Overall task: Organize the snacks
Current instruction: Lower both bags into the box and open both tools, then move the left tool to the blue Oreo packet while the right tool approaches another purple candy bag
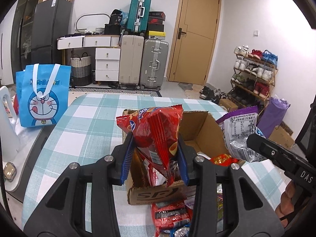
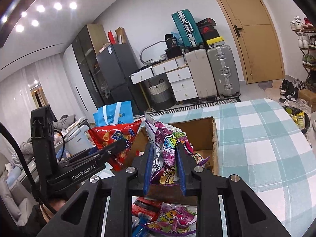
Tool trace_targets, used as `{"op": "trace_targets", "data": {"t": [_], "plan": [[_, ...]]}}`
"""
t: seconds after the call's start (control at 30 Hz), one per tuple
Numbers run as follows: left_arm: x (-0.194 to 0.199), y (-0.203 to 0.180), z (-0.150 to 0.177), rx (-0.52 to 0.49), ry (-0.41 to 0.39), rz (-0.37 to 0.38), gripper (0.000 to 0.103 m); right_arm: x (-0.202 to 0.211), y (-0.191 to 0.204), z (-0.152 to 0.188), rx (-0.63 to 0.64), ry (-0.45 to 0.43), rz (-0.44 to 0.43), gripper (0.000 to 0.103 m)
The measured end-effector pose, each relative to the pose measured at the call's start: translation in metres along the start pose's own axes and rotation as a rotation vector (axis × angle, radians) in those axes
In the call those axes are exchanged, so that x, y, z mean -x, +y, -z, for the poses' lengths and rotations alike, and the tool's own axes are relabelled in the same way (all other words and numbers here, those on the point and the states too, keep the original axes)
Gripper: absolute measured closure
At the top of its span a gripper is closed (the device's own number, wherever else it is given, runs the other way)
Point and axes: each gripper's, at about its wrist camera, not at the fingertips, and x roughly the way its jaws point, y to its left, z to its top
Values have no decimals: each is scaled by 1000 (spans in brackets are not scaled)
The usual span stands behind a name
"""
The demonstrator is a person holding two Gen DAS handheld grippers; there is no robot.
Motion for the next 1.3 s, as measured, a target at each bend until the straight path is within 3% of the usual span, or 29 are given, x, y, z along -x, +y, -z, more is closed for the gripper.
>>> {"op": "trace_targets", "data": {"t": [0.47, 0.53, 0.6, 0.67, 0.77, 0.83, 0.9, 0.97, 1.0, 1.3], "plan": [[-27, -16, 13, -58, 38, -19, 66, -28, -8, -5, -11, 57, 6, 79], [-24, -16, 14, -59, 41, -10, 65, -25, -3, -5, 19, 43, 25, 69], [-21, -16, 13, -61, 42, -11, 59, -19, -1, -5, 33, 21, 26, 53], [-16, -14, 12, -57, 36, -10, 44, -14, -1, -5, 41, 8, 35, 49], [-7, -10, 12, -48, 33, -1, 23, -9, -4, -5, 46, 6, 49, 32], [-1, -7, 12, -46, 29, -3, 21, -4, -7, -4, 40, 1, 53, 24], [5, -5, 12, -49, 36, 1, 18, 1, -11, -2, 33, 2, 54, 8], [11, -3, 15, -47, 49, 7, 4, 7, -15, 0, 29, 4, 59, 2], [13, -2, 16, -46, 49, 7, 0, 10, -16, 2, 30, 6, 63, 1], [37, 9, 40, -27, 98, 27, 0, 18, -29, 21, 16, 113, 112, 1]]}}
